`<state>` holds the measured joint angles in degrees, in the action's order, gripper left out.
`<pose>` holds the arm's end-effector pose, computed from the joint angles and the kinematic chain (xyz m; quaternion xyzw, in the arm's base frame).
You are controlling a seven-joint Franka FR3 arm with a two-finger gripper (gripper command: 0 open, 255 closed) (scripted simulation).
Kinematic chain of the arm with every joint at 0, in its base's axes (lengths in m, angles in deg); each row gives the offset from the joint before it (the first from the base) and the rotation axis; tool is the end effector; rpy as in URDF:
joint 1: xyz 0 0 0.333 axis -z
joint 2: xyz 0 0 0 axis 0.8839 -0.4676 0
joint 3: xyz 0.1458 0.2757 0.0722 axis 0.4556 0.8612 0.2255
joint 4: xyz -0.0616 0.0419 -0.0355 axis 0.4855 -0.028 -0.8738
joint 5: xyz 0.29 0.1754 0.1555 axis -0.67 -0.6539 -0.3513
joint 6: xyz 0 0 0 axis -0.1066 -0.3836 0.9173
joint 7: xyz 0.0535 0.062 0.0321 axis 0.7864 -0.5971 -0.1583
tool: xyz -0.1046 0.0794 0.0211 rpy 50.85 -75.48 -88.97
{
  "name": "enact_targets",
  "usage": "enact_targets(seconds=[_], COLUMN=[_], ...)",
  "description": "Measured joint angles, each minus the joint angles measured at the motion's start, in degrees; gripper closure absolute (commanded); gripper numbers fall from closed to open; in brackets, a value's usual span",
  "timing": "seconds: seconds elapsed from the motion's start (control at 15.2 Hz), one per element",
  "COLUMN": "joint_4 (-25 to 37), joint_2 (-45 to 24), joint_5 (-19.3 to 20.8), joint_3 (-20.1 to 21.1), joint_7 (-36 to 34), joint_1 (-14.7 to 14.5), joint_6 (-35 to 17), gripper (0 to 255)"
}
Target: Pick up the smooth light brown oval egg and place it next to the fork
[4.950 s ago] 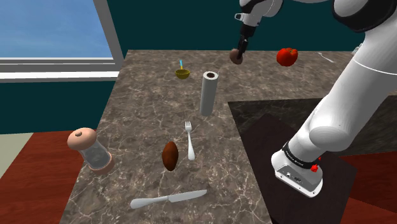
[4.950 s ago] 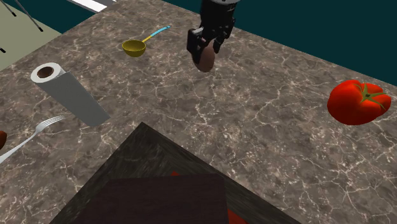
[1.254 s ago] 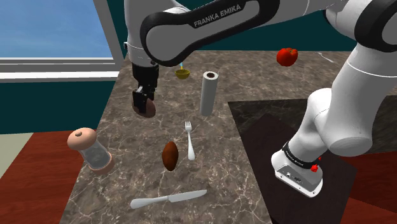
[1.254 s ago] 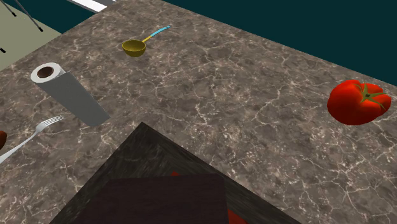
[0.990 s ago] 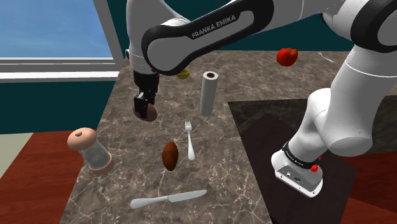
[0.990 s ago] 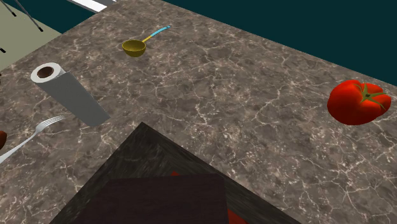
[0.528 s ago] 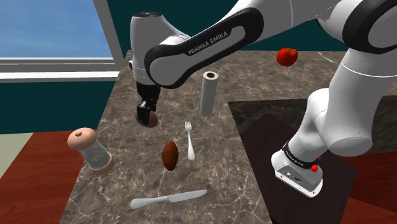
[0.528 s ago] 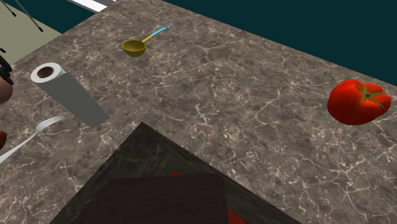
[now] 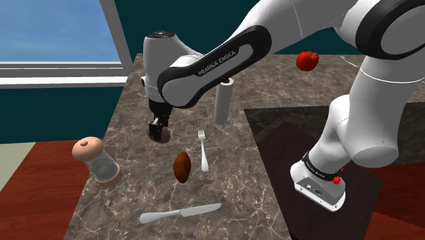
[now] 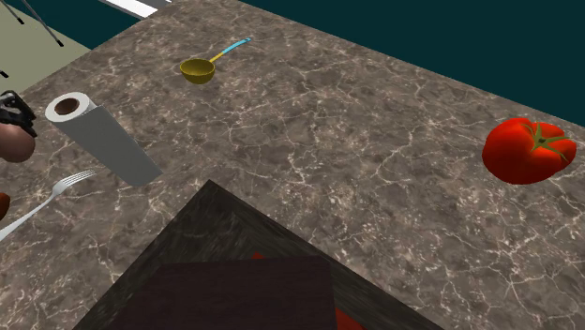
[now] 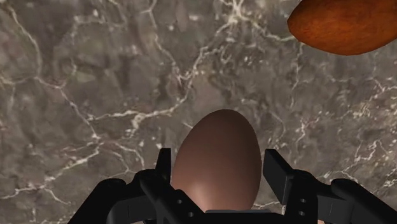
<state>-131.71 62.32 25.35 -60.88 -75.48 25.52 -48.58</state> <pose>0.4618 0.3846 0.3423 -0.9406 -0.3309 -0.0351 0.0678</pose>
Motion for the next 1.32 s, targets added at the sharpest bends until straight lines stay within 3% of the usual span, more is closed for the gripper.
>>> enact_targets(seconds=[0.53,0.59,0.99,1.32], joint_4=[-0.7,-0.7,-0.8,0.5], joint_2=[-0.9,-0.9,-0.9,3.0], joint_5=[-0.1,-0.1,-0.1,0.1], joint_3=[0.0,0.0,0.0,-0.2], joint_7=[0.2,0.2,0.2,0.0], joint_1=[0.0,0.0,0.0,0.3], joint_6=[-1.8,-1.8,-1.8,3.4], gripper=[255,0,0,0])
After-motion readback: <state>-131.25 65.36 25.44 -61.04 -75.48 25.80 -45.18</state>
